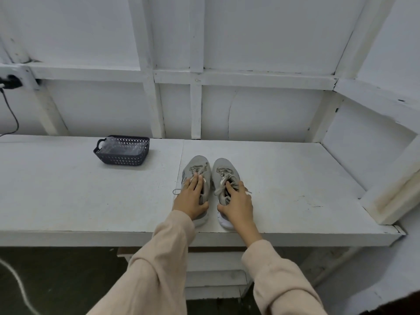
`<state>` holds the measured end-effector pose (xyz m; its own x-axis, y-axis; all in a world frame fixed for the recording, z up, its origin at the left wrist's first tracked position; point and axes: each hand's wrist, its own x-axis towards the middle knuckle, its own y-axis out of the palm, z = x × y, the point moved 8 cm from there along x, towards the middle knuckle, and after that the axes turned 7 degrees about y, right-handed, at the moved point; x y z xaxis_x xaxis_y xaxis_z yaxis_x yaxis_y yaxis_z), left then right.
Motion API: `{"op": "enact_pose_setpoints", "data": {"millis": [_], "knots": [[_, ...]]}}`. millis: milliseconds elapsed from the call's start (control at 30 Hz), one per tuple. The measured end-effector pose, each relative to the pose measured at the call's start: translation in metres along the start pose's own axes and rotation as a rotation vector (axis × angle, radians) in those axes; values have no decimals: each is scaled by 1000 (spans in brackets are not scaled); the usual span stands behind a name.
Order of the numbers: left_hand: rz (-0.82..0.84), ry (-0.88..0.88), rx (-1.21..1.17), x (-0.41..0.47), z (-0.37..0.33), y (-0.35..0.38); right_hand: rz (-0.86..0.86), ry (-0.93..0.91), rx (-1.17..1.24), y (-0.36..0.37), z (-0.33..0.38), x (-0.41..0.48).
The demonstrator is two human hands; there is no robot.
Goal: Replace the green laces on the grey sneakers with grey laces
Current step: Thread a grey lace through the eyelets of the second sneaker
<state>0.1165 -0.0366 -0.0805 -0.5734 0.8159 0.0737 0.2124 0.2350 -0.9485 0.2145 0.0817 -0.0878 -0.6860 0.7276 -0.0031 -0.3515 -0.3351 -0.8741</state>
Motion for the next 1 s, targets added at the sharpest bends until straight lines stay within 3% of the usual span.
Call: {"op": "enact_pose_setpoints", "data": {"millis": [100,167,367,500,667,1000], "knots": [[-74,8,-58,-11,-2,0,-3,-1,13,-4,0,-8],[-213,-8,-192,-19,-2,-4,-28,4,46,-8,-1,-12],[-604,-344,-587,-51,10,7,-191,72,505,-11,-21,-41],[-664,-399,-690,-54,12,16,-195,102,595,2,-31,-42],[-608,-529,-770,-55,23,31,-215,143,557,14,-37,-34],[-690,-452,-723,-92,21,34,-307,110,611,9,-46,-58]]}}
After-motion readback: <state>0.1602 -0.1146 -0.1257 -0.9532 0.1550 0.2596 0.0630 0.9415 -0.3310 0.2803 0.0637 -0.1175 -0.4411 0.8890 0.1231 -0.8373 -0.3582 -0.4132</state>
